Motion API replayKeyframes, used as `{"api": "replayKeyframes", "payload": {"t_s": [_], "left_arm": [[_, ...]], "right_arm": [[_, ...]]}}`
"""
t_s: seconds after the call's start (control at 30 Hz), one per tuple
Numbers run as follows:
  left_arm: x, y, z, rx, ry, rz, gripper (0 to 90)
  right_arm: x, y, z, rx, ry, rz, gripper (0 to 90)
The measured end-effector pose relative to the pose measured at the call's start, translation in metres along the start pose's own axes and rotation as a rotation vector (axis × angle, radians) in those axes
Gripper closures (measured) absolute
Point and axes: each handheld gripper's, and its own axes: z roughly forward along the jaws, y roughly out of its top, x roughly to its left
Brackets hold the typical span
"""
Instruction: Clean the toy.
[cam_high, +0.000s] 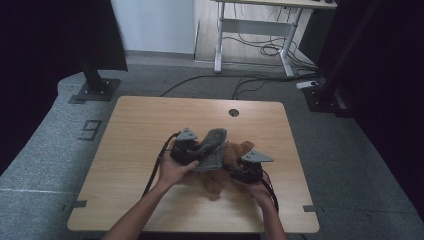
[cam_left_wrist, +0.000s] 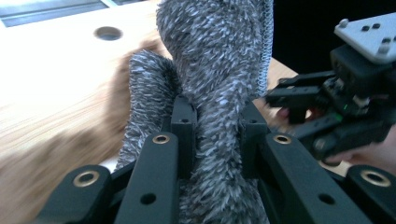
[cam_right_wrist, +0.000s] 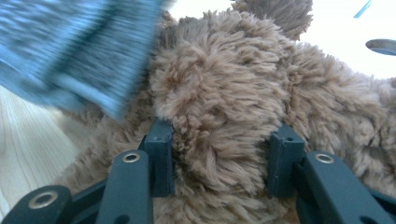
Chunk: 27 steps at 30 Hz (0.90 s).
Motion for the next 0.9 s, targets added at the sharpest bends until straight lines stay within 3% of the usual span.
{"api": "replayKeyframes", "payload": {"t_s": [0.1,0.2,0.3,0.43,0.57,0.73,0.9], "left_arm": [[-0.01,0.006,0.021,0.03,-0.011,0.008,73.4],[-0.016,0.001,0.041,0.061,0.003,0.014,73.5],[-0.015,-0.004,0.041,0.05,0.008,0.008,73.7],[-0.005,-0.008,0.031,0.046,0.054,0.001,74.0],[0.017,-0.016,0.014,0.043,0.1,-0.031,74.1],[0.042,-0.031,-0.025,-0.044,0.125,-0.07,74.4],[0.065,-0.044,-0.047,-0.058,0.141,-0.135,74.6]], "right_arm": [[0.004,0.0,-0.001,0.001,-0.007,-0.031,54.3],[0.006,-0.002,-0.003,0.005,-0.013,-0.055,55.1],[0.005,-0.004,-0.004,0.007,-0.016,-0.055,55.9],[0.005,-0.005,-0.004,0.002,-0.009,-0.052,56.7],[0.004,-0.006,-0.005,-0.004,0.001,-0.053,56.8],[0.005,-0.006,-0.006,-0.005,0.002,-0.053,57.0],[0.007,-0.007,-0.006,-0.004,0.002,-0.056,57.1]]}}
